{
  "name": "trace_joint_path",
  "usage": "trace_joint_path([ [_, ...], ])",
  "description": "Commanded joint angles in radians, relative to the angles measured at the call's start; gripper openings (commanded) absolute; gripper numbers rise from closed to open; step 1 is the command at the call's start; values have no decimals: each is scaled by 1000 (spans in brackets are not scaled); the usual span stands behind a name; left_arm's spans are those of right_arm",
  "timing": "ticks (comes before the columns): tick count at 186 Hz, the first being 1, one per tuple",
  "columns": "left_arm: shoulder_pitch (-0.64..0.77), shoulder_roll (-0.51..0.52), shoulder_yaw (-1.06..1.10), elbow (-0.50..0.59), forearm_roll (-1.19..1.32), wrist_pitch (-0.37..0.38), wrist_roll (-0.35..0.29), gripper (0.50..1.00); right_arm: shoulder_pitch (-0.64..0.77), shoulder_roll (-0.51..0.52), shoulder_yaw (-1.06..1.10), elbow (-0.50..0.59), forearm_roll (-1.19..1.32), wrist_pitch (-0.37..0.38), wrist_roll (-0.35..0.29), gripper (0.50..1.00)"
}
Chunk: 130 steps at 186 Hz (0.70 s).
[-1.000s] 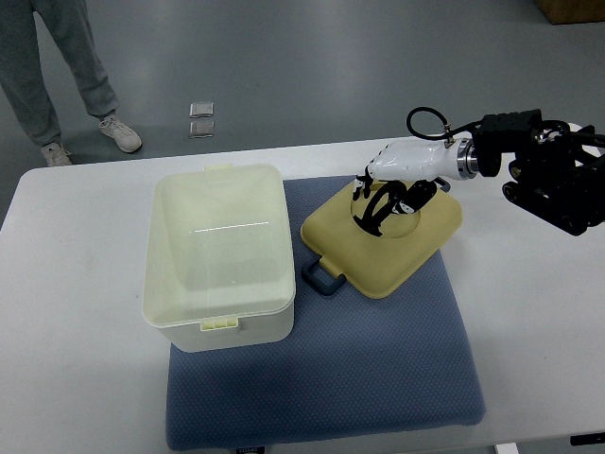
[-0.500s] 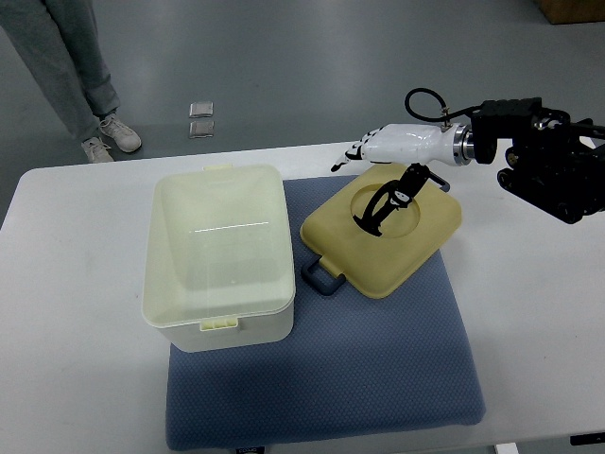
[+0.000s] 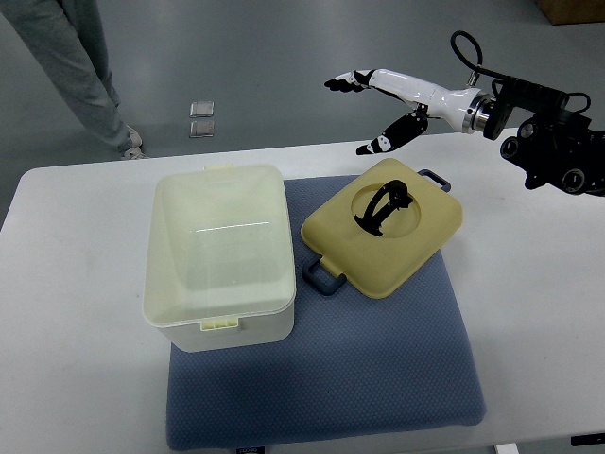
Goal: Open white storage box with right hand
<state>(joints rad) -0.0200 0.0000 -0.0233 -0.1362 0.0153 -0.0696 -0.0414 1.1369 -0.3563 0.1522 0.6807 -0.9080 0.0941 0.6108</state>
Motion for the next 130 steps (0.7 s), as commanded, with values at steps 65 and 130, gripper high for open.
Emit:
trace_joint_path([
  [65, 0, 0, -1, 1, 0, -1, 0, 1000, -232, 45, 288, -98, 543, 18, 0, 917],
  [130, 0, 0, -1, 0, 0, 1, 0, 1000, -296, 69, 291, -116, 782, 47, 0, 915],
])
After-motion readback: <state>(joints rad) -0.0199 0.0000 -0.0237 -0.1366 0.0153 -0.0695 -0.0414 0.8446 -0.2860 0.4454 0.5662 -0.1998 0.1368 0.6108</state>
